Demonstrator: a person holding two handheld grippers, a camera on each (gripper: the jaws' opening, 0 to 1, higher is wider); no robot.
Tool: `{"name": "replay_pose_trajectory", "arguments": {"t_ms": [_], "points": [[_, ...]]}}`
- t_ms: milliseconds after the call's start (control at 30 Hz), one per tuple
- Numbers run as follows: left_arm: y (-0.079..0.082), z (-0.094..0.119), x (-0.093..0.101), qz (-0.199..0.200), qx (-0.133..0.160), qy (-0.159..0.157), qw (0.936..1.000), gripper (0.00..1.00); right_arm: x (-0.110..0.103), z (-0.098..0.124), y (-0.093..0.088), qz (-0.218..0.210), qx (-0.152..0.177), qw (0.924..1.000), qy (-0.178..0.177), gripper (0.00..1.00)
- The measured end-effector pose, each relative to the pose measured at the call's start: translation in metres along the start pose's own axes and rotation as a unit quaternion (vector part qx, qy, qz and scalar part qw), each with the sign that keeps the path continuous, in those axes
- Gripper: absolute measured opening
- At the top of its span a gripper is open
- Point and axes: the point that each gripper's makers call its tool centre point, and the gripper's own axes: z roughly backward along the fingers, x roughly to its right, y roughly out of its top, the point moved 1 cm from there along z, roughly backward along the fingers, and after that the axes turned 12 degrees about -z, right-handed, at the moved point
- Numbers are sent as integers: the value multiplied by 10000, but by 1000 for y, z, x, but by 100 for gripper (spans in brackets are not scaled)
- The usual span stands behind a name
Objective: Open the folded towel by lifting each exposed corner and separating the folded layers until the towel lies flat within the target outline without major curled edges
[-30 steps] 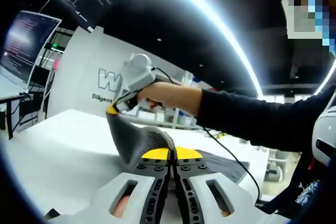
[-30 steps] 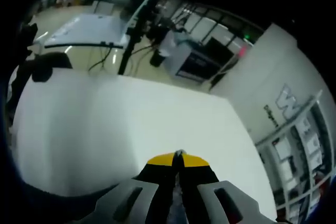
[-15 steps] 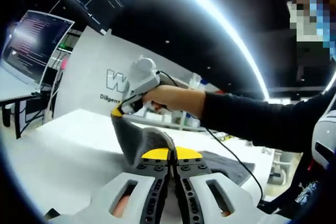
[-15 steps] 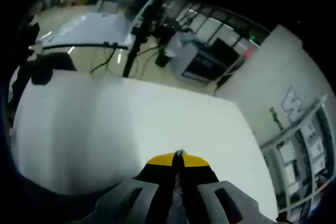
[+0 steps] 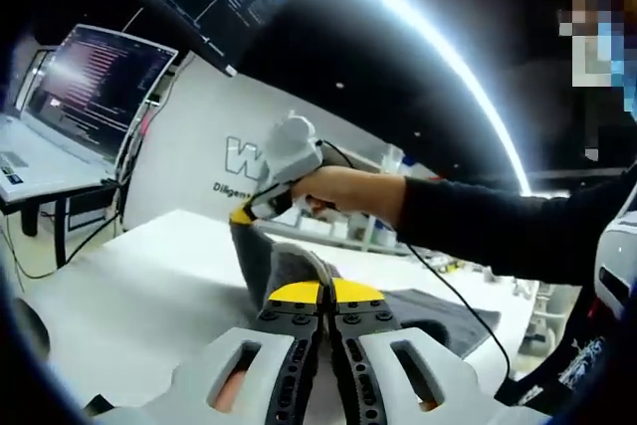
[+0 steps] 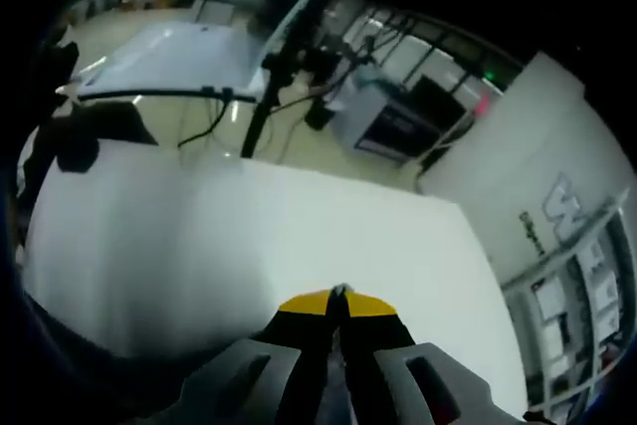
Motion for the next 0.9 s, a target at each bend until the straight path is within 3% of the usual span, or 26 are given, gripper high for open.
{"name": "replay_pose_trajectory", "arguments": {"t_ms": [400, 900], "points": [[3, 16, -25, 7, 34, 237, 9997, 0, -15, -18, 13, 78, -62, 9999, 80, 0], [-5, 32, -45, 33, -21, 561, 9984, 0, -37, -38, 22, 166, -17, 9996, 234, 0]]}}
